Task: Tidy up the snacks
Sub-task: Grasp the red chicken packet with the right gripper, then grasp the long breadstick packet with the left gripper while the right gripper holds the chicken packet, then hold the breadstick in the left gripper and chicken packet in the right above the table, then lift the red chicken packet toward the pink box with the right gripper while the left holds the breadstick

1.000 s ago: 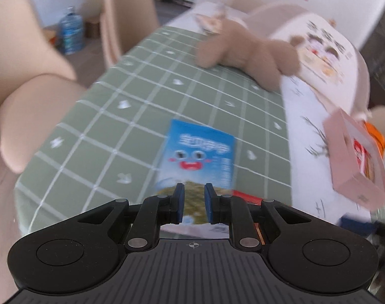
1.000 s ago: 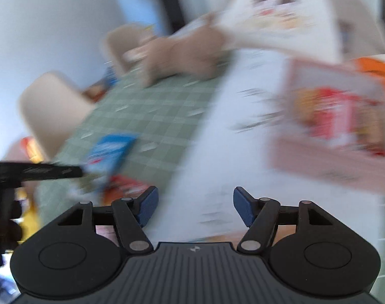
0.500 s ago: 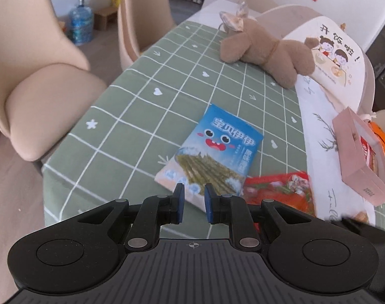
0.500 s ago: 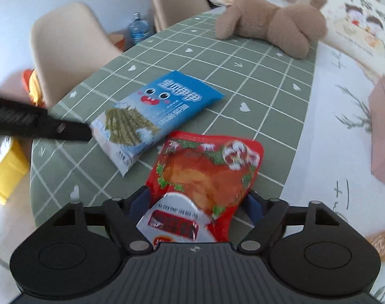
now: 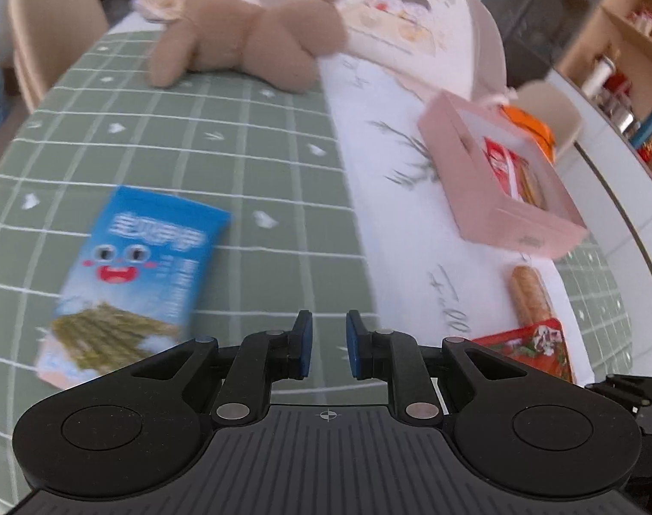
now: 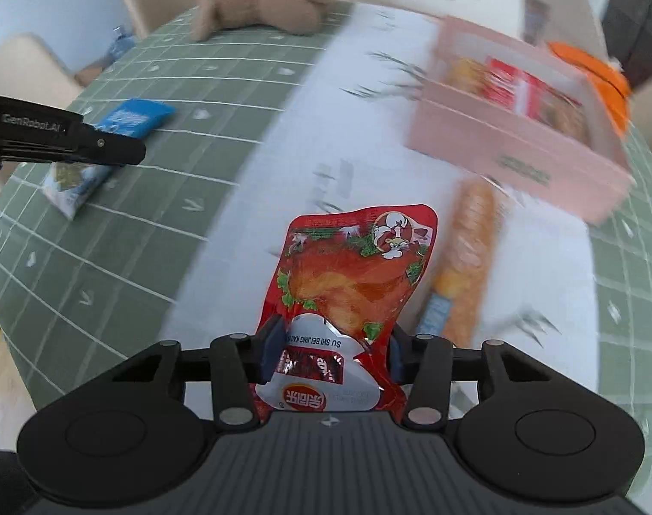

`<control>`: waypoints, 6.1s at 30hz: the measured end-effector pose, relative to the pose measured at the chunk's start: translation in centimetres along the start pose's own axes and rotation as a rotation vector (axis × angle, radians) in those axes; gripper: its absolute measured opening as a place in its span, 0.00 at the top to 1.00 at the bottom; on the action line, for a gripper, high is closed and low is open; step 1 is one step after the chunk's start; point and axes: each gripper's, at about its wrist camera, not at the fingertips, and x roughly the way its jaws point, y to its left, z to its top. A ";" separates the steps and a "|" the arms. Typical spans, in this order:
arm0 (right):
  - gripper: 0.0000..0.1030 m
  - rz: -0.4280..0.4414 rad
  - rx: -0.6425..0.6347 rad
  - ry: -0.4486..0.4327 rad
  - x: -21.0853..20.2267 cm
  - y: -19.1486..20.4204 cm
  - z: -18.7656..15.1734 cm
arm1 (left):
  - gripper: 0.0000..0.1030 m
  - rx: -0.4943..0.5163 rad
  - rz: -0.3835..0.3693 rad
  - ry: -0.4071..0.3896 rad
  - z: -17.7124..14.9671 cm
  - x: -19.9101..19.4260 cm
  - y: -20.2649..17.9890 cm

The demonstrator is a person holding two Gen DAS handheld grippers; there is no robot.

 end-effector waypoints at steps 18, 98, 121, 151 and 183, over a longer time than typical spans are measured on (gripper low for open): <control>0.25 0.024 -0.043 -0.033 -0.7 -6.9 -4.6 | 0.80 0.454 -0.185 0.128 1.7 7.7 -24.1; 0.00 0.000 -0.018 -0.197 2.9 -13.1 -1.9 | 0.63 0.323 0.091 0.184 -0.9 8.0 -14.9; 0.20 -0.075 -0.044 -0.247 -2.5 -11.8 -5.0 | 0.63 0.228 0.179 0.137 -2.3 5.6 -12.2; 0.46 -0.055 -0.090 -0.155 -1.0 -10.2 -4.4 | 0.62 0.263 0.196 0.105 -2.9 5.4 -12.5; 0.30 -0.092 -0.130 -0.172 0.6 -4.6 -2.4 | 0.62 0.213 0.146 0.118 -2.5 4.8 -11.3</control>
